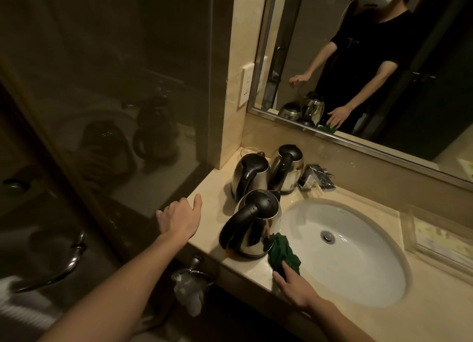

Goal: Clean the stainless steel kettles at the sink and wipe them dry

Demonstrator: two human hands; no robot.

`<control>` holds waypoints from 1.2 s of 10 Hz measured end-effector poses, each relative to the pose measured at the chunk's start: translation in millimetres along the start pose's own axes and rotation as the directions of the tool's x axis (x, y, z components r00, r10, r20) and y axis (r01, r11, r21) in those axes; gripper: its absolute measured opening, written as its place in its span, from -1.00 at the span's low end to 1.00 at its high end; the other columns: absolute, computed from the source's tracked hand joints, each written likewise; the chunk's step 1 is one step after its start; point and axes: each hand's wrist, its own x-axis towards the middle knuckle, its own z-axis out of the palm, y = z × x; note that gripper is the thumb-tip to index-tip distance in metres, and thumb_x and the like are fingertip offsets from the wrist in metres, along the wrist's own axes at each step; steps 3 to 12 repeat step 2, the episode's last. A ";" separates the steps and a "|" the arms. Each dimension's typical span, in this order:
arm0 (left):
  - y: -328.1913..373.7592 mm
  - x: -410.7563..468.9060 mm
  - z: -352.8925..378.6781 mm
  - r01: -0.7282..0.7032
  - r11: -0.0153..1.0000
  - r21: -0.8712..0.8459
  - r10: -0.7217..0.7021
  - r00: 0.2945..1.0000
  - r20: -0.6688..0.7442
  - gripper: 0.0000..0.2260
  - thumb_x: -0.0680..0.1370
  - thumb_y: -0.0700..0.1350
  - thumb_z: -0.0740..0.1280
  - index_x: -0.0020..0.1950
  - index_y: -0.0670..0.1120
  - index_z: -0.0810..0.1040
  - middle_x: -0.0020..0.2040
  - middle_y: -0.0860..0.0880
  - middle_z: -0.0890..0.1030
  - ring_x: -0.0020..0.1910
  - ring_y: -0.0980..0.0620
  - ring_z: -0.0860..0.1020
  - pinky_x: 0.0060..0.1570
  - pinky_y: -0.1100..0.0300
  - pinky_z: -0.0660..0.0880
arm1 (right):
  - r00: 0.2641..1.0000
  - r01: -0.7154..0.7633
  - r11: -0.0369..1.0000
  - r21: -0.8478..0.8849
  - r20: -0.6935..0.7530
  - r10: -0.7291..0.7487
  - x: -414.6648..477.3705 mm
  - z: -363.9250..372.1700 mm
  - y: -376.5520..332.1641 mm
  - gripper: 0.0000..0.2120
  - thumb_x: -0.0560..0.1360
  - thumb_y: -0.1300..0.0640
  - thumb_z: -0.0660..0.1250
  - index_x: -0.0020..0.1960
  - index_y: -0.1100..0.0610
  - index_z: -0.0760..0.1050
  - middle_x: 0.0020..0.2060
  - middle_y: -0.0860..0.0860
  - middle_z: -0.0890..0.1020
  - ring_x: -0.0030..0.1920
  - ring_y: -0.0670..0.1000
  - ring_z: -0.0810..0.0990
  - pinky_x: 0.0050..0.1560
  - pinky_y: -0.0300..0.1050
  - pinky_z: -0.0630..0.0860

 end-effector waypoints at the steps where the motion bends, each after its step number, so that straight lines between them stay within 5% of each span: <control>1: 1.5 -7.3 -5.7 0.002 0.999 -0.051 -0.002 1.000 -0.007 -0.42 0.66 0.24 -0.09 0.08 -0.12 0.58 0.03 -0.10 0.66 0.04 -0.09 0.59 0.23 -0.08 0.38 | 0.999 0.011 0.977 -0.214 -0.047 -0.022 -7.1 -10.1 -4.6 -0.33 0.58 -0.26 -0.03 0.55 0.09 -0.02 0.41 0.13 0.38 0.35 0.10 0.40 0.27 -0.06 0.35; 2: 9.5 -14.6 -12.0 0.003 0.993 -0.120 -0.007 1.000 -0.028 -0.46 0.66 0.24 -0.07 -0.02 -0.10 0.56 -0.03 -0.09 0.64 -0.04 -0.07 0.56 0.21 -0.08 0.40 | 0.965 0.007 0.935 -0.354 -0.241 -0.099 -22.4 -32.2 -25.1 -0.47 0.56 -0.29 -0.08 0.37 -0.02 0.26 0.10 0.09 0.61 0.05 0.12 0.58 -0.07 -0.04 0.46; 12: 9.5 -14.6 -12.0 0.003 0.993 -0.120 -0.007 1.000 -0.028 -0.46 0.66 0.24 -0.07 -0.02 -0.10 0.56 -0.03 -0.09 0.64 -0.04 -0.07 0.56 0.21 -0.08 0.40 | 0.965 0.007 0.935 -0.354 -0.241 -0.099 -22.4 -32.2 -25.1 -0.47 0.56 -0.29 -0.08 0.37 -0.02 0.26 0.10 0.09 0.61 0.05 0.12 0.58 -0.07 -0.04 0.46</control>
